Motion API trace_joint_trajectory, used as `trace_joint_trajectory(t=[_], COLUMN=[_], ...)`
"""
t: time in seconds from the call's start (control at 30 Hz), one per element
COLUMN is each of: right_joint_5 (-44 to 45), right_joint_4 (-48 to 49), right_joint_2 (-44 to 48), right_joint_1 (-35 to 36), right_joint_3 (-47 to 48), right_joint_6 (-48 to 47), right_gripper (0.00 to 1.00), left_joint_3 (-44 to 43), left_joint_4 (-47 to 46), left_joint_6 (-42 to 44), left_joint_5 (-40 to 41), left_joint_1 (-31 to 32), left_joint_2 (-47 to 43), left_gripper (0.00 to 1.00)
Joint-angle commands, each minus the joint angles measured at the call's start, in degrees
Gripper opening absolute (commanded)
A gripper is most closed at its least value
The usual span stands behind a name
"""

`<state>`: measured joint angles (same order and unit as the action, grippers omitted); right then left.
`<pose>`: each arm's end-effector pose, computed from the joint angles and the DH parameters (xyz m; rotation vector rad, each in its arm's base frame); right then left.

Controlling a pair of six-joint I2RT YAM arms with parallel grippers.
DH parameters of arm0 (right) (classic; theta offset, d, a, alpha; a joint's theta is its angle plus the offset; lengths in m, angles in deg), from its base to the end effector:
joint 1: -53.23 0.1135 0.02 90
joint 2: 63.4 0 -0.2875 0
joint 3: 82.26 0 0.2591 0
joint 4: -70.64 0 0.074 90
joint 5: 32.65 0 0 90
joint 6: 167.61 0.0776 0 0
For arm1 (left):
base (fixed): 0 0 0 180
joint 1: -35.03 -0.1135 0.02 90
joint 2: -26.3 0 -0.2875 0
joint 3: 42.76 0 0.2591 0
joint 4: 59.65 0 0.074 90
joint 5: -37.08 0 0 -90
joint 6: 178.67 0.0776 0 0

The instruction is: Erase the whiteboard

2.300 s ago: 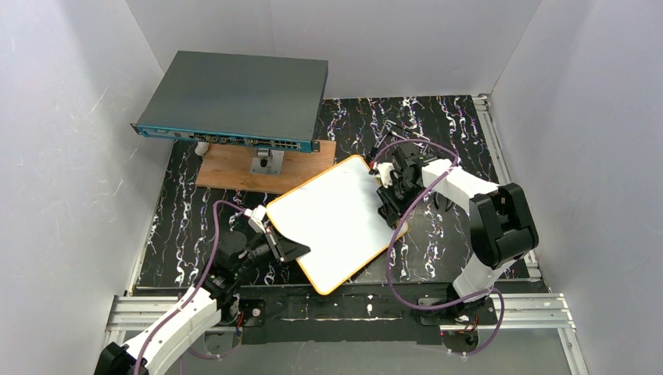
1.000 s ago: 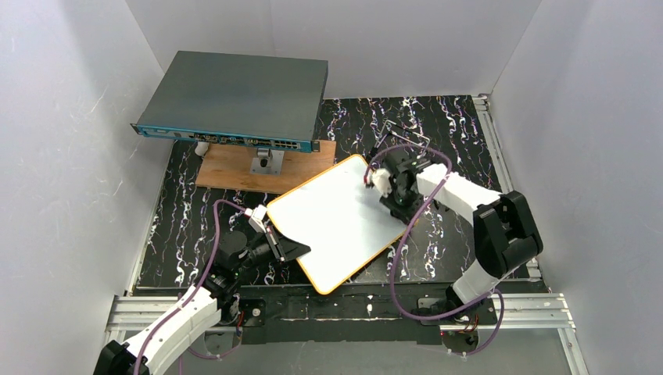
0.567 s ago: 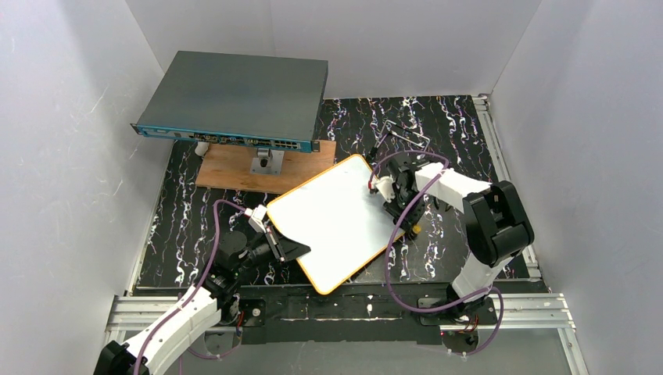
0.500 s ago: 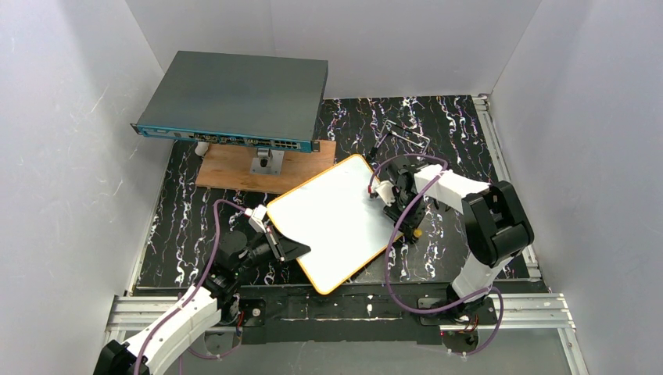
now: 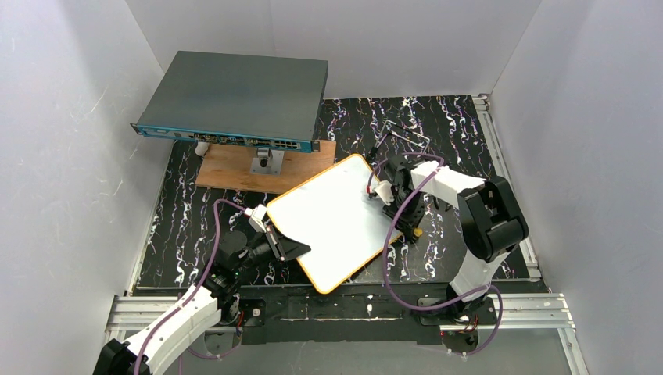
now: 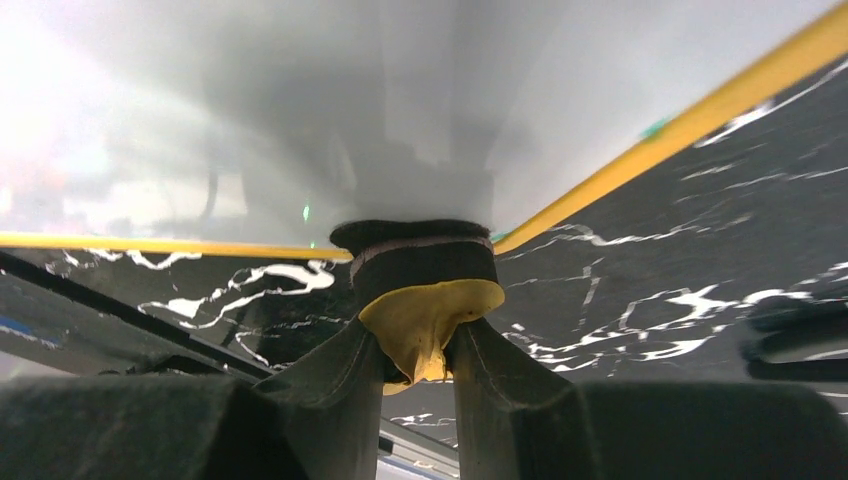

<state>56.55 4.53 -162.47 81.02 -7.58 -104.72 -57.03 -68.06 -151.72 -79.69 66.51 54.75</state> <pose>0.2649 0.1408 0.1388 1.4440 -2.7801 -0.0218 0.1190 -0.1139 0.1726 -0.1235 1.9395 -1.5684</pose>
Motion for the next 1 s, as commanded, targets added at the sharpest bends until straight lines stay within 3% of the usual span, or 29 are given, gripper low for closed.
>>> trace_joint_trajectory(t=[0.0, 0.2, 0.57, 0.97], right_joint_5=[-0.03, -0.90, -1.32, -8.05], right_joint_4=[1.34, 1.09, -2.07, -1.68], right_joint_2=[-2.55, -4.91, -0.69, 0.01], right_joint_1=[0.18, -0.54, -0.55, 5.58], right_joint_3=[6.81, 9.31, -3.28, 3.78], right_joint_6=[1.83, 2.50, -3.12, 0.66], right_gripper=[0.01, 0.01, 0.01, 0.01], left_joint_3=[-1.61, -1.67, -1.71, -2.37], left_joint_4=[-6.51, -5.69, -7.32, -6.81], left_joint_6=[1.38, 1.53, 1.79, 1.95], left_joint_5=[-1.35, -1.34, -1.49, -1.59], left_joint_1=[0.25, 0.24, 0.22, 0.18], left_joint_2=[-1.84, -2.69, -0.86, -0.67], left_gripper=[0.00, 0.00, 0.00, 0.00])
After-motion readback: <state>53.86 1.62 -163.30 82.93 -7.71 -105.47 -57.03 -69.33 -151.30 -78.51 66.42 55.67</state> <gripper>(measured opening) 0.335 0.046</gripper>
